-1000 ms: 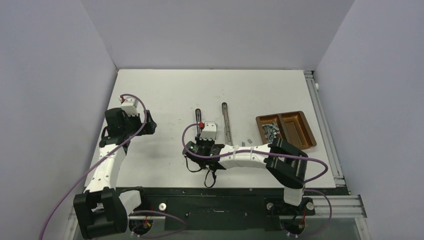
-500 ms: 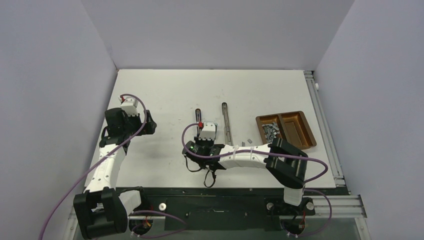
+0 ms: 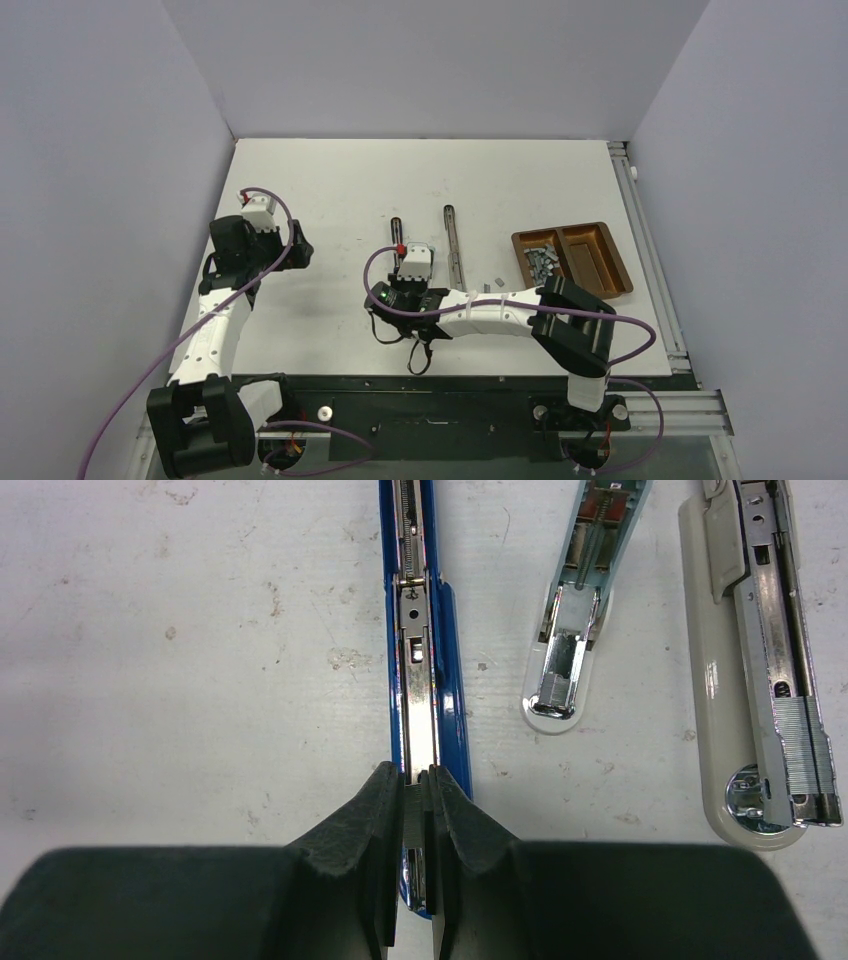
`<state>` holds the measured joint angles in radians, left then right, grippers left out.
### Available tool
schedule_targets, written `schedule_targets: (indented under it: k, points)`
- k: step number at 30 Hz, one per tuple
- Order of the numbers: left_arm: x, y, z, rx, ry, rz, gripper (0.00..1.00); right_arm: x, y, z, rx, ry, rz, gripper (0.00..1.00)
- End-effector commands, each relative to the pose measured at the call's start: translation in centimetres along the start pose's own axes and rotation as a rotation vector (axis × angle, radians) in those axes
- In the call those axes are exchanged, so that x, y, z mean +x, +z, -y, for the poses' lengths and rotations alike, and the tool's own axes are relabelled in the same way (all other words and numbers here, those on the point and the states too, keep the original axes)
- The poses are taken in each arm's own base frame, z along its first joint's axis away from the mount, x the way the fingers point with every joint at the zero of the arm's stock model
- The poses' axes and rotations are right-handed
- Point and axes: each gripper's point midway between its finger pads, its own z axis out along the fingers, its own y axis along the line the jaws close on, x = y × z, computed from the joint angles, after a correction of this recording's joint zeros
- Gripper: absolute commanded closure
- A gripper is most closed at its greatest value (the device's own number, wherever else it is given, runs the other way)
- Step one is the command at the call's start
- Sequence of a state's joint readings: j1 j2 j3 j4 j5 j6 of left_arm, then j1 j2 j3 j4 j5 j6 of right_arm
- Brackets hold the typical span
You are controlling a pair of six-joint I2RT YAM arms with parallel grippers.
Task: Load the staples into the stapler
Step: Install the staple into the stapler.
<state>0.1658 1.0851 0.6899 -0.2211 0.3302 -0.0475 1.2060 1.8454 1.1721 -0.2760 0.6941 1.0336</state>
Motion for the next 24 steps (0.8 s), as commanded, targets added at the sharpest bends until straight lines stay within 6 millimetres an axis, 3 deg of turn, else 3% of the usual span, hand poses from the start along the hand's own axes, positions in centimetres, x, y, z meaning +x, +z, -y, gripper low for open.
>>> schedule_targets:
  k: [1,24]
  points:
    - [-1.90,-0.09,0.32,0.021,0.015,0.061,0.04,-0.70,-0.46,-0.64,-0.026,0.031,0.023,0.91]
    - [-2.09,-0.24,0.42,0.024,0.019,0.062,0.04,-0.18,-0.14,-0.31,-0.026,0.041,0.010,0.91]
